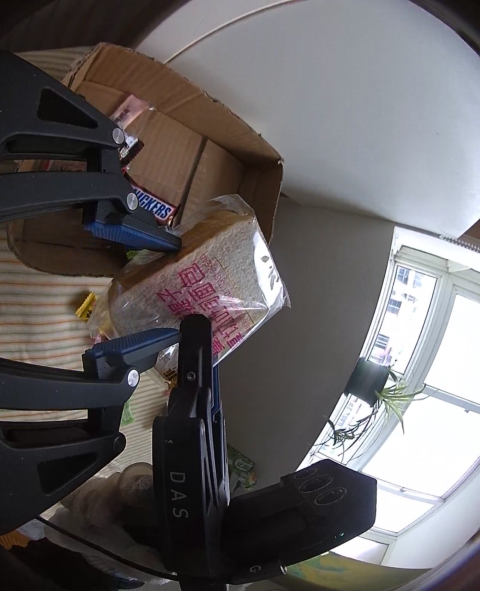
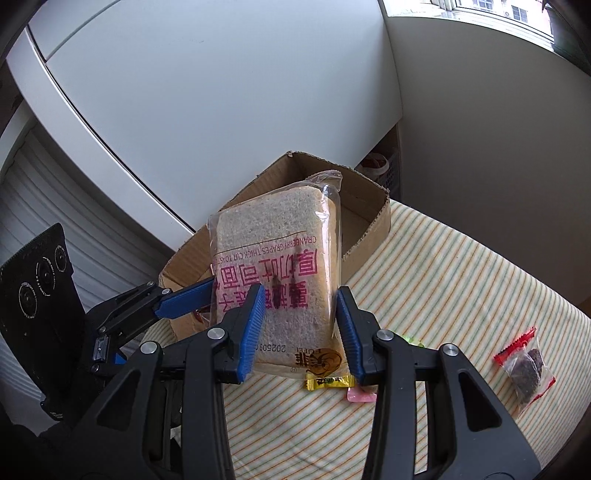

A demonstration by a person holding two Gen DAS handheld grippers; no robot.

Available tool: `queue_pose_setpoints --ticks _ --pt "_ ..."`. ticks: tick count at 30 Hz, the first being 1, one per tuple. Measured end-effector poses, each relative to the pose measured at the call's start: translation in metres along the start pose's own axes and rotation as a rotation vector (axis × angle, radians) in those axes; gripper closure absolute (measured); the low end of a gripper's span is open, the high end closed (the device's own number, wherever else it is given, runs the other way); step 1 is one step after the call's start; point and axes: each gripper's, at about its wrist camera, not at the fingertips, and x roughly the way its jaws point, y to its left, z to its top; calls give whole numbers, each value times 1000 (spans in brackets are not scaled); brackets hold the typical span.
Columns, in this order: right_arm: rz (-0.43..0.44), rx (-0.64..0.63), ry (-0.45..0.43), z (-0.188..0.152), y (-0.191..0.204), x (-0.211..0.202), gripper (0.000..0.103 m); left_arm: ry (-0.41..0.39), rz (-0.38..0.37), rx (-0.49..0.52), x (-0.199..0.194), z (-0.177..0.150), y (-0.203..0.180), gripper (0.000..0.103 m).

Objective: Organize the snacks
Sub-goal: 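Carry the bread bag into the box and open the right gripper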

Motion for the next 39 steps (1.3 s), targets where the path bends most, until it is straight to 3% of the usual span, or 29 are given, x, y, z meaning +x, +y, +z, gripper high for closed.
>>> queue_pose_setpoints --ticks 16,20,23,25,28,39 --pt "41 -43 16 47 21 63 62 -7 119 -74 13 20 53 63" --pt "-32 -63 17 52 26 76 62 -2 220 -53 22 22 55 63" --pt "-45 -58 22 53 25 79 61 1 227 -49 23 21 56 63" --pt "-54 -60 22 52 25 77 59 -5 232 -46 21 21 55 63" --pt "-70 -63 4 51 24 68 45 -22 232 -40 15 21 53 63" --pt "-164 -55 -38 25 6 3 44 -52 157 21 -1 17 19 63"
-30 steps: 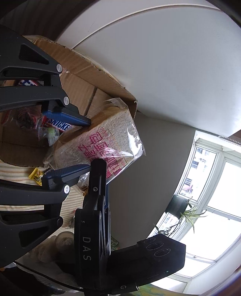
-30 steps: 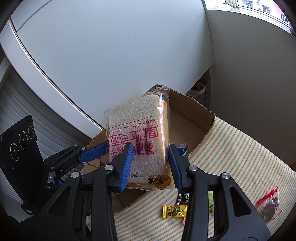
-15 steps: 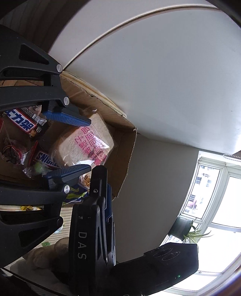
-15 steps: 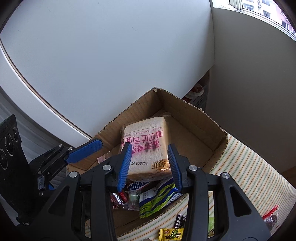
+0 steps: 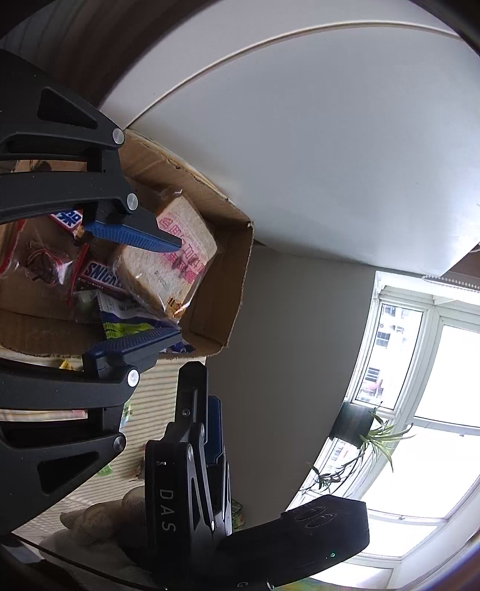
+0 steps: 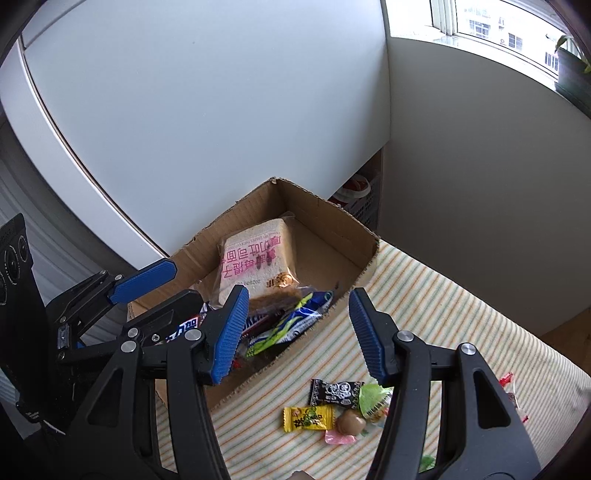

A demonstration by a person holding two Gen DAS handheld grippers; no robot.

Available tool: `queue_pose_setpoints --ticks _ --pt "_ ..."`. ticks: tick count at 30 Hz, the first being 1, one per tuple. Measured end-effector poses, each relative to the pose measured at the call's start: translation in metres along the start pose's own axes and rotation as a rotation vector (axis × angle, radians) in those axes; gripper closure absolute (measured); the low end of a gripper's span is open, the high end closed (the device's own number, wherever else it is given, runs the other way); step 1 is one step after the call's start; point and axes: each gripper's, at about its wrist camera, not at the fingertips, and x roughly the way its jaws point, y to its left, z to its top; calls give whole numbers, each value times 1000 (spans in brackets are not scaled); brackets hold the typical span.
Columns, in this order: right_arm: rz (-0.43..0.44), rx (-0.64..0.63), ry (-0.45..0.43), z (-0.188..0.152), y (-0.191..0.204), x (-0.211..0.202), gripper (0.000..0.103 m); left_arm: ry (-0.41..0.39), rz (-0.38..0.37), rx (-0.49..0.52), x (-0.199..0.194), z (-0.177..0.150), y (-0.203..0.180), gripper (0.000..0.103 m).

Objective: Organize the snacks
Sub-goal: 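Withdraw both grippers from the box toward the remaining snacks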

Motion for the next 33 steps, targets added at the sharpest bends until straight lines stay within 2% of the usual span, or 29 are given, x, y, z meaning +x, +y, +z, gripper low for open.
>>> queue_pose_setpoints --ticks 15,16,18,20,25,26,33 --pt "-227 123 -79 -75 -93 -92 44 49 -132 116 11 -15 -80 61" --pt "-239 129 -74 -79 -100 -92 42 56 -139 124 12 -17 -86 61" --pt "-261 135 -60 -91 -111 -95 30 77 -160 136 15 -20 -97 60" --pt "-289 127 -39 -99 -119 -94 30 103 -171 154 21 -24 -109 60" --pt "-269 128 25 -113 -139 -83 30 155 -177 203 33 -36 -130 60" --pt "-268 129 35 -115 -142 -80 30 167 -174 209 36 -39 -132 58" --pt "-243 124 86 -125 -167 -57 30 224 -139 224 56 -48 -132 56"
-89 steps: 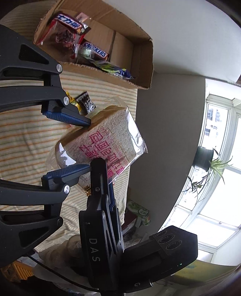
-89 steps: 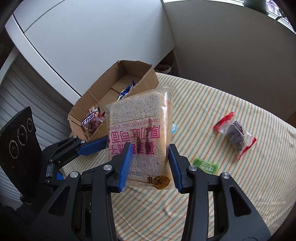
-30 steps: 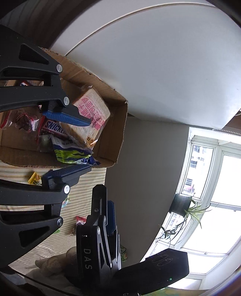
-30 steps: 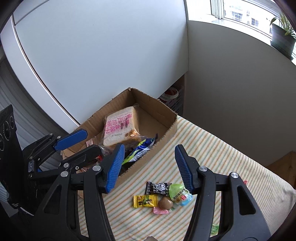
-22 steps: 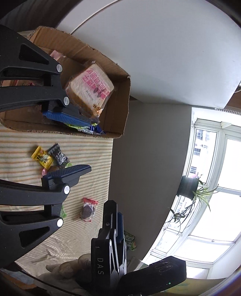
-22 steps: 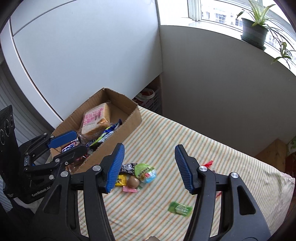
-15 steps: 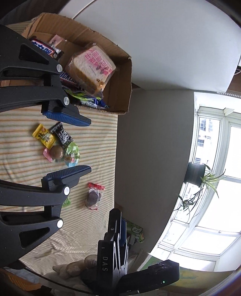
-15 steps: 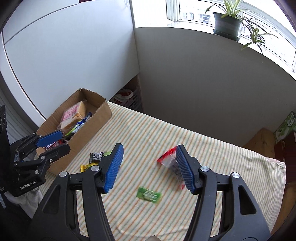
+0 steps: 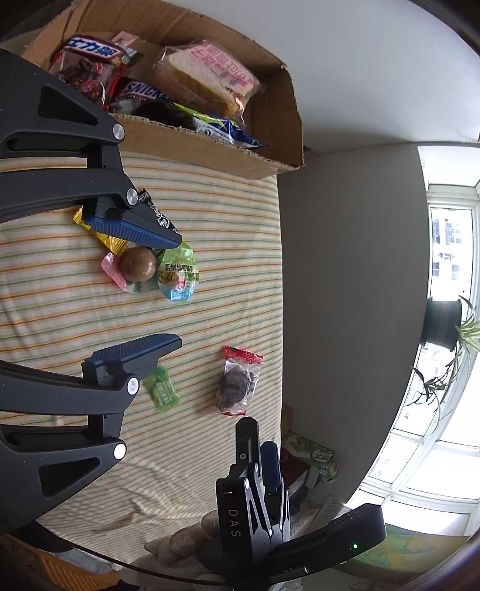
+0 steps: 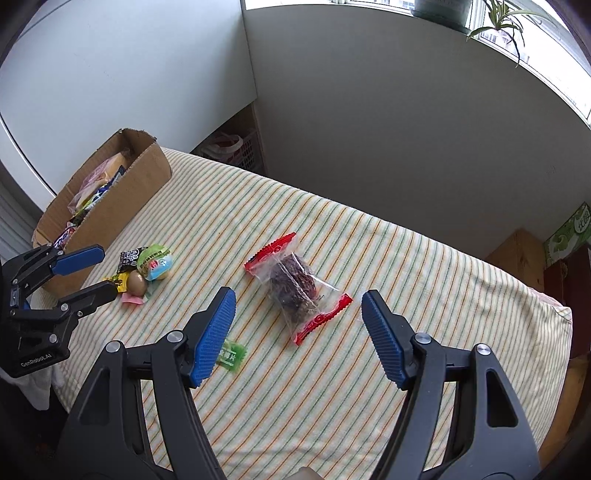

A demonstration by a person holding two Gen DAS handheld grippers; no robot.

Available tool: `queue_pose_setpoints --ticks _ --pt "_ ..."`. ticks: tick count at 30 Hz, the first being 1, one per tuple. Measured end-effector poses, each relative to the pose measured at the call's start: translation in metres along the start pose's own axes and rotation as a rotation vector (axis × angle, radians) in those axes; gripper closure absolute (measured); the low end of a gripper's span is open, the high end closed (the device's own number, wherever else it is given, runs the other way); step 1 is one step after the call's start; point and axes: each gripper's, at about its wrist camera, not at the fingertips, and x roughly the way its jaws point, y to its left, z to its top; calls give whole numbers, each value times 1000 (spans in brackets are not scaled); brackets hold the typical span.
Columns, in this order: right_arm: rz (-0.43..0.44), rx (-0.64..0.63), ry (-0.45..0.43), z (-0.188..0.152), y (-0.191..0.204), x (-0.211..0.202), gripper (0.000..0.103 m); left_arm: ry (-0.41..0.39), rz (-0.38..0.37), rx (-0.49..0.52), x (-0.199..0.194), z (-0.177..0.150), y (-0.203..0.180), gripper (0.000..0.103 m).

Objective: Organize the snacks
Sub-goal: 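Withdraw both grippers from the box toward the remaining snacks, then grasp the green ball candy with the left gripper while the right grasps the red-tagged dried fruit bag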

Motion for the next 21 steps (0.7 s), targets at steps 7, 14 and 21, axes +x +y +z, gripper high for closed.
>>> queue_pose_setpoints --ticks 7,14,21 --pt "-1 -61 20 3 0 25 30 74 42 35 28 -4 -6 56" --pt "14 -136 26 13 10 44 30 95 69 7 43 1 0 56" --pt "16 -190 56 17 19 61 30 117 63 -7 53 2 1 62"
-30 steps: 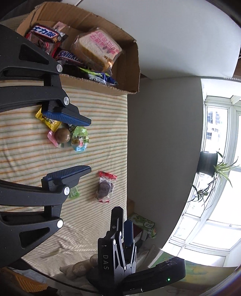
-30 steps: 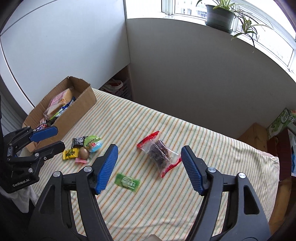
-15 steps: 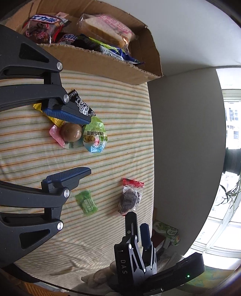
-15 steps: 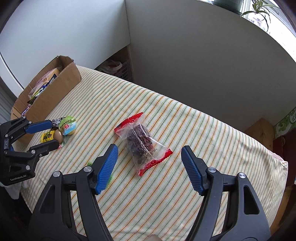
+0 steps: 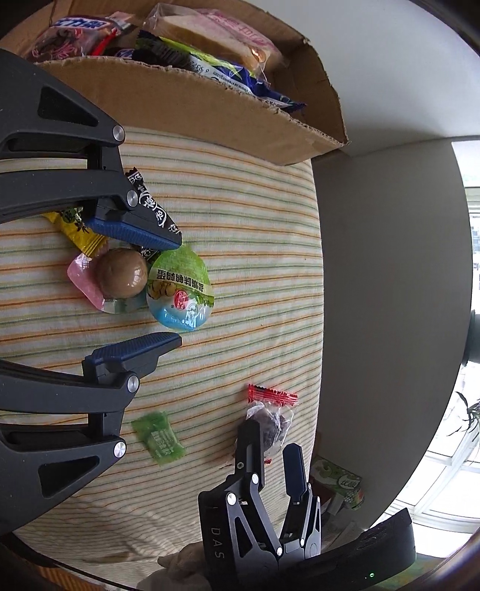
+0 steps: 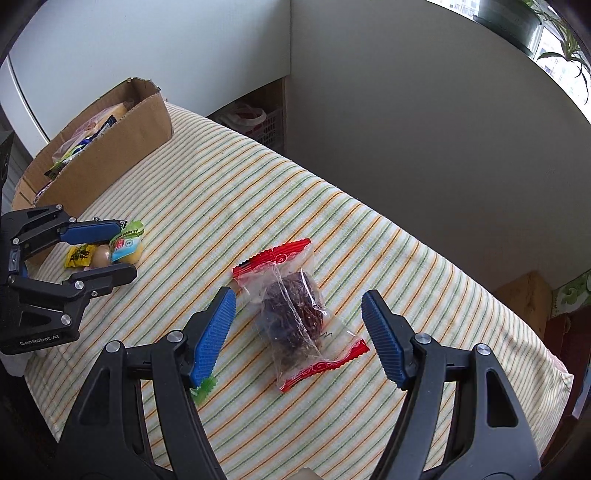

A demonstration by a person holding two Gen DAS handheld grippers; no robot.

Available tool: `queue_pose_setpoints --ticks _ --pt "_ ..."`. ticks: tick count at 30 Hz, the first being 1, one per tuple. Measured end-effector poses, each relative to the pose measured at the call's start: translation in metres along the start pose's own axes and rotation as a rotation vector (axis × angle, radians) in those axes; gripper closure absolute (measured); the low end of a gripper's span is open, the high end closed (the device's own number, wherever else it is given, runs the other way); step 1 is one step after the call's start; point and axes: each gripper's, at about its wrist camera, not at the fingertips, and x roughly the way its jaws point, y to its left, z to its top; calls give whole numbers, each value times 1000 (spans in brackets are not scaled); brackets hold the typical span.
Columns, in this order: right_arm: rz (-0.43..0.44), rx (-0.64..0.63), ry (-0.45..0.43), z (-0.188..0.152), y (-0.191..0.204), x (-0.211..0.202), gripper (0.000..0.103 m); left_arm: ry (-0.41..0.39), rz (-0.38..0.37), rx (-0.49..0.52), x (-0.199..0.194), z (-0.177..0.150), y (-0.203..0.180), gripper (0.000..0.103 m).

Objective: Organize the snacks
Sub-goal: 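Grasp the green ball candy with the left gripper while the right grasps the red-tagged dried fruit bag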

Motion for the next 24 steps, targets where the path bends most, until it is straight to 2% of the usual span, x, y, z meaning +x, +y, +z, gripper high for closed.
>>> queue_pose_setpoints --ticks 8,12,15,19,24 --pt "15 2 30 0 -2 13 31 3 -17 4 7 5 -6 63" --pt "29 8 43 2 -1 18 47 2 -15 12 9 7 -9 64" --pt "27 3 52 1 1 18 55 0 -15 8 11 8 -9 67" --pt "26 1 53 -1 5 16 60 -6 -18 6 10 7 -7 70" --pt "27 18 42 -5 3 8 61 -26 -27 16 1 6 -11 71"
